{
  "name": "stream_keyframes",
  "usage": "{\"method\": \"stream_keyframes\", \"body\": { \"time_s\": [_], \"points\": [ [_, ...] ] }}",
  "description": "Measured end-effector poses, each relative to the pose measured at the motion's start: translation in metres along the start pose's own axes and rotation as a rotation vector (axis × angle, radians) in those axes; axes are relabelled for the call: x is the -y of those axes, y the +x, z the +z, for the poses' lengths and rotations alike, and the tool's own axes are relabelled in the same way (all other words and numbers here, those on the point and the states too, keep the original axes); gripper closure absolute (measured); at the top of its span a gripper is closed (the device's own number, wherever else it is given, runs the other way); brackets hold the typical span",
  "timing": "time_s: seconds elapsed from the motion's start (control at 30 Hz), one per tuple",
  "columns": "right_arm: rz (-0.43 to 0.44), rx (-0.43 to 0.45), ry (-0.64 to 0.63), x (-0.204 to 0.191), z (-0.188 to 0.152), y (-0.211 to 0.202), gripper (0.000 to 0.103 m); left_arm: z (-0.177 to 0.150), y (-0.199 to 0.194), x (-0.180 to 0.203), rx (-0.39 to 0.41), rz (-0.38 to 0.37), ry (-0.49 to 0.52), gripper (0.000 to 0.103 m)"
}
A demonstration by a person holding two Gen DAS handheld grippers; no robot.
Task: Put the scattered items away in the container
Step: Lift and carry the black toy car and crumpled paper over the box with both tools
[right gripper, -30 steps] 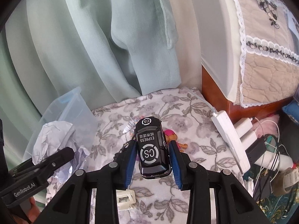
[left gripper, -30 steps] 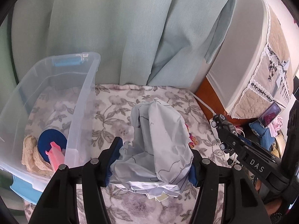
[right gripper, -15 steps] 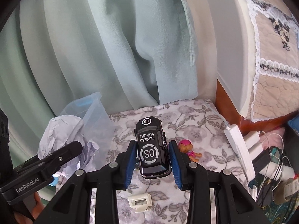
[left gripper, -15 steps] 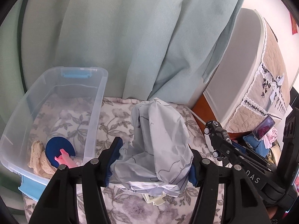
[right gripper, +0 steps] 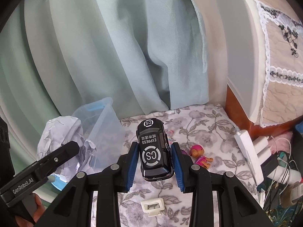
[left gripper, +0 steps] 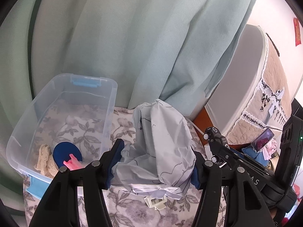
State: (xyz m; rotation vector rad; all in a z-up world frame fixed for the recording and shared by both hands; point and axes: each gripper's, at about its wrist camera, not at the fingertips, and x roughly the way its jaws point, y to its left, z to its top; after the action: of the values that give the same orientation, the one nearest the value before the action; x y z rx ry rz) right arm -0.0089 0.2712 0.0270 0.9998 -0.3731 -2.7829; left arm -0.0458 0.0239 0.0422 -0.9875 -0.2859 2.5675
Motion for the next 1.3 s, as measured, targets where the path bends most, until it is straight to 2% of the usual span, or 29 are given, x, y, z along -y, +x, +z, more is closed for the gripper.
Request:
{"method": "stream_keyframes", "body": {
  "time_s": [0.37,0.6,0.87,1.1,1.3],
  "points": [
    [0.111,0.143,-0.025,-0.038,0.044,-0.038,0.065,0.024,-0.041,-0.026,0.116,0.028,-0.043,0.041],
    [0.203,0.16,-0.077,-0.077,0.061,-0.041,0.065,0.032,-0.067,-0.06,0.178,0.089,-0.104,0.041],
    [0.269,0.083,-0.162,-0.123,0.048,-0.016,0.065,0.026,-0.074,-0.1,0.191,0.161,-0.194,0.041],
    [0.303,-0.055,-0.174,-0.147,0.023,0.026,0.065,0.014,-0.061,-0.12,0.159,0.198,-0.22,0.041],
    [0.299,-0.154,-0.17,-0.159,0.002,0.059,0.065,0.009,-0.048,-0.136,0.135,0.239,-0.23,0.041]
  ]
}}
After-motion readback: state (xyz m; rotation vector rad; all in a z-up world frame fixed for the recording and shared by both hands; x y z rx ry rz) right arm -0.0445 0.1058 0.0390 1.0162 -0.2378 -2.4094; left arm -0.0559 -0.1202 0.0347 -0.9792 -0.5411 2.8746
